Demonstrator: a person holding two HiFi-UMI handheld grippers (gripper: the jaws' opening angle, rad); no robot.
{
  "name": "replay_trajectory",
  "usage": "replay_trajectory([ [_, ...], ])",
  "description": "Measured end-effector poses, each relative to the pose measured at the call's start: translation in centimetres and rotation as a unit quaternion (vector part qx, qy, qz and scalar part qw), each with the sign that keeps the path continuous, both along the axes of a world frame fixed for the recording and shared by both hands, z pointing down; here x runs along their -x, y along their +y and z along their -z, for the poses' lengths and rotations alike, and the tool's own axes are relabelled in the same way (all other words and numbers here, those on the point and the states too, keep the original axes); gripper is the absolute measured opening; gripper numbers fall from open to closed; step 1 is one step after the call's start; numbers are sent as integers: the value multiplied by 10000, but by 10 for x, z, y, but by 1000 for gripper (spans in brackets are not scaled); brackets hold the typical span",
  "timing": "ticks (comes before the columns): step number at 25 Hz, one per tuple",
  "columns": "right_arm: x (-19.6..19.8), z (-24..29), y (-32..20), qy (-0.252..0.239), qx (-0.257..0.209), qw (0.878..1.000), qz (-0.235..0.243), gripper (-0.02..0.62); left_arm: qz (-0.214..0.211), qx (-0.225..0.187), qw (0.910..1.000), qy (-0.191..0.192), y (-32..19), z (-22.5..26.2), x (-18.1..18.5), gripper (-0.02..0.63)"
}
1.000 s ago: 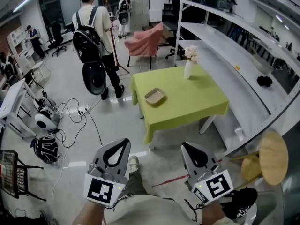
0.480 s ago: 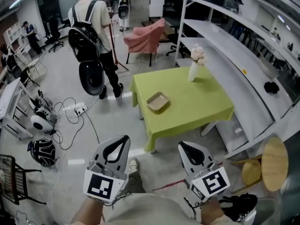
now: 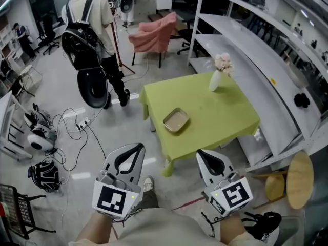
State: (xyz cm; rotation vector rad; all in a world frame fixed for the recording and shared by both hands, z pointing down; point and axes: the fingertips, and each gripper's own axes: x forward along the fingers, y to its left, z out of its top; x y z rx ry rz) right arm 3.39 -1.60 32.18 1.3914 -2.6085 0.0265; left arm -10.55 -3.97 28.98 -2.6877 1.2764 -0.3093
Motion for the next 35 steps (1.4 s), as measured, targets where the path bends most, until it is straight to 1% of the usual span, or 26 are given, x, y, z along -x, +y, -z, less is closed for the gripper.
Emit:
replay_trajectory([
  [11,30,15,-118,173,-3,9992,-370,6,-299,76,9995,11,-127,0,34,6],
  [16,39,18,-160,190,-46,9986,-495,6,-487,22,9988,-29,-168,0,39,6],
  [21,33,21,-186,133,-105,9976,-674,6,-617,38,9981,-27,-189,-1,36,6],
  [26,22,22,-198,70,-119,9971,-752,6,-555,87,9984,-8,-205,-3,32,6],
  [31,-8,25,-207,46,-180,9958,-893,6,-416,8,9991,9,-214,4,13,6],
  [33,-18,23,-208,-29,-132,9959,-896,6,-374,86,9993,24,-215,3,6,6],
  [35,-27,21,-211,-88,-106,9959,-890,6,-295,122,9995,-69,-218,1,0,6],
])
